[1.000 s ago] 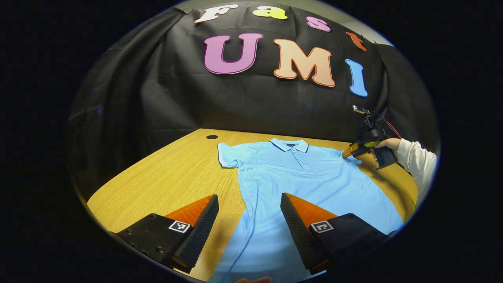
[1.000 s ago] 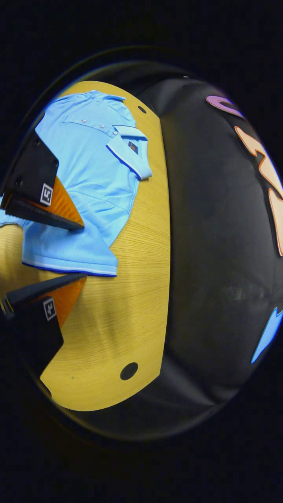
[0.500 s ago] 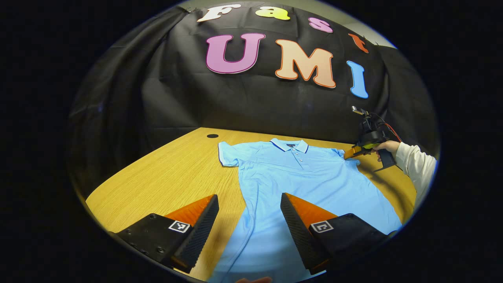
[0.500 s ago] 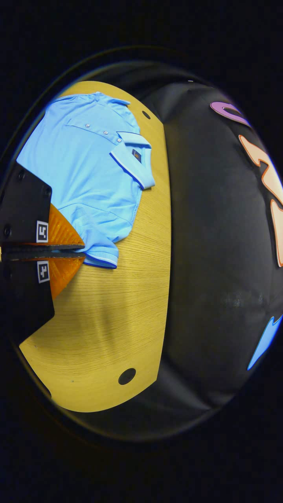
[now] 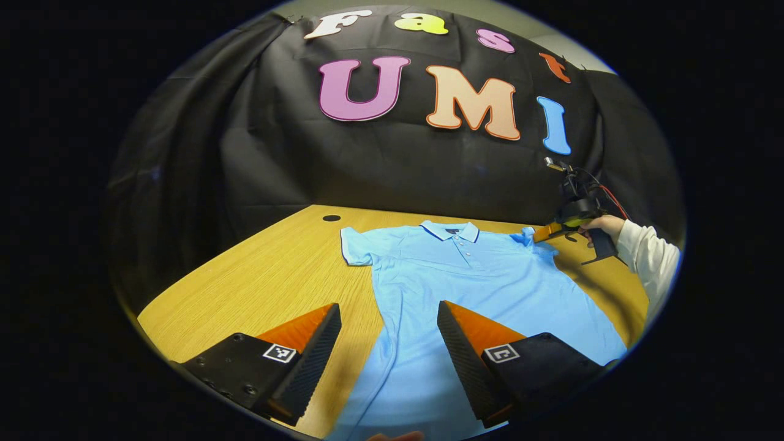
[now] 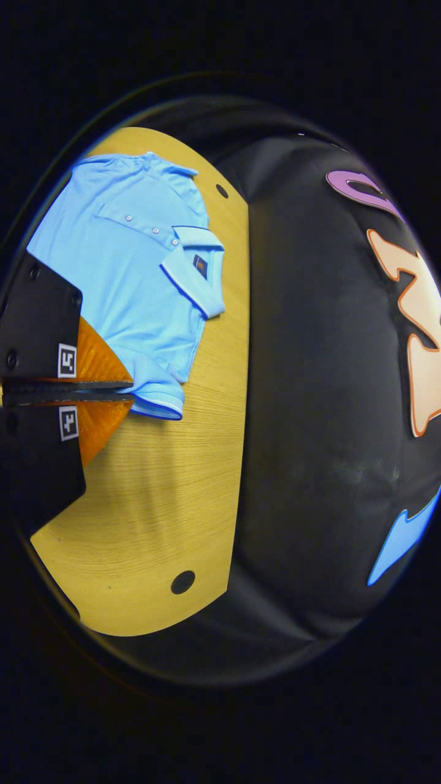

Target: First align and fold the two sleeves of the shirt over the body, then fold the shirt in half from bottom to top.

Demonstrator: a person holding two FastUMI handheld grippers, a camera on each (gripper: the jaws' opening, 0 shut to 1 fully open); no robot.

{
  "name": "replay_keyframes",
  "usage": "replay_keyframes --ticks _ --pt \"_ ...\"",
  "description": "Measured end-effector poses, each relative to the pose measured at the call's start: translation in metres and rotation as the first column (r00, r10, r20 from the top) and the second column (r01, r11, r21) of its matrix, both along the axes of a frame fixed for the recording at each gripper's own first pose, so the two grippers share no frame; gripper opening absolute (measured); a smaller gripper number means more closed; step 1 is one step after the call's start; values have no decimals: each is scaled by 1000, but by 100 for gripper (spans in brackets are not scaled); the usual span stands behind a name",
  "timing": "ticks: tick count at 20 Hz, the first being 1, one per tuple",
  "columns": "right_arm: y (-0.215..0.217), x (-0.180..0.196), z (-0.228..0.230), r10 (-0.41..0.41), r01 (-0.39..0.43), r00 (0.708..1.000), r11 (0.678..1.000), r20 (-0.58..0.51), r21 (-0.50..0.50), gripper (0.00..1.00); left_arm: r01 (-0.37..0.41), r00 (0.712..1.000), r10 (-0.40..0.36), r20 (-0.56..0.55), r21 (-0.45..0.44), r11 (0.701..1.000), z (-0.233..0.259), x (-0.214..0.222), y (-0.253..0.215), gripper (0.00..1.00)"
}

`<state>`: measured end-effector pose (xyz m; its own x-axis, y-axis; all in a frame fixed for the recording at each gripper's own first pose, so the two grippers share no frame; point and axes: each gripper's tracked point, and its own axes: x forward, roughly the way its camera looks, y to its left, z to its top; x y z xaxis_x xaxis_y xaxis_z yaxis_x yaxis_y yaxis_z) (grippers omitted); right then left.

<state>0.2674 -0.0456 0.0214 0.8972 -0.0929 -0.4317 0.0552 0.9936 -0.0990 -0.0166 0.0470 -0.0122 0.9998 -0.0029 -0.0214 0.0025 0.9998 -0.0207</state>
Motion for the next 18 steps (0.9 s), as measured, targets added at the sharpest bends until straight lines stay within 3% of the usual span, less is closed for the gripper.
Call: replay_keyframes --ticks 5,9,15,18 --pt "54 -9 8 94 -97 995 993 39 72 2 -5 1000 5 -5 -8 1000 -2 -1 1 95" --pt "111 -15 -1 187 -190 982 962 34 195 2 1 1000 -1 -12 -18 1000 -6 0 0 95" --pt "154 -17 -44 270 -253 963 928 -24 273 2 -7 1000 6 -24 -30 1000 -11 -1 3 95" --pt "169 -19 -48 310 -286 951 902 -24 324 9 -3 1000 2 -29 -34 999 -11 1 3 95"
